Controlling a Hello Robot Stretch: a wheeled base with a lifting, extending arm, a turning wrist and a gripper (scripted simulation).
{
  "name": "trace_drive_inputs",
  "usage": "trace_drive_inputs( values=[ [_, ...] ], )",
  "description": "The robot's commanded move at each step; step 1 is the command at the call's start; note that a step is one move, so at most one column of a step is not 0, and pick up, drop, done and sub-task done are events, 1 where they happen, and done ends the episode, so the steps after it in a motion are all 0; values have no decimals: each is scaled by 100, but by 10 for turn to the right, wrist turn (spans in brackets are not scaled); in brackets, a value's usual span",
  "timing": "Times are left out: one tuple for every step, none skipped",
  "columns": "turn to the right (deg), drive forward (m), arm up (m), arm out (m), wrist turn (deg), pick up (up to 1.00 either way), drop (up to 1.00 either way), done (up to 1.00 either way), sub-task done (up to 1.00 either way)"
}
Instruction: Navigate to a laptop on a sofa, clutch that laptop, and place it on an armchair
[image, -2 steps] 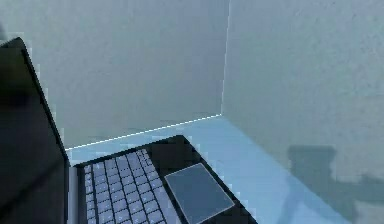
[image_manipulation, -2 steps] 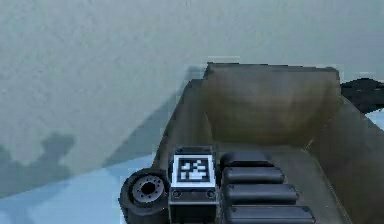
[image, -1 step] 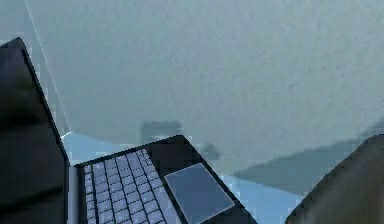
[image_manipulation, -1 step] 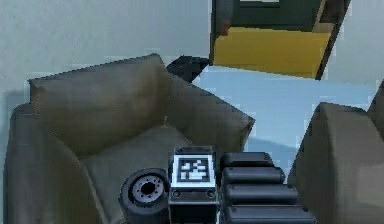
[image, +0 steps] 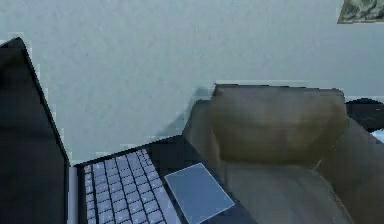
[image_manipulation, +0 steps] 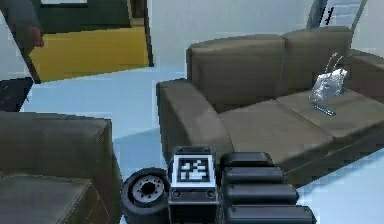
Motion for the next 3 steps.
trace_drive_inputs(
  values=[
    [450,0,0,0,0,0,0,0,0],
    [180,0,0,0,0,0,0,0,0],
    [0,35,0,0,0,0,0,0,0]
  ],
)
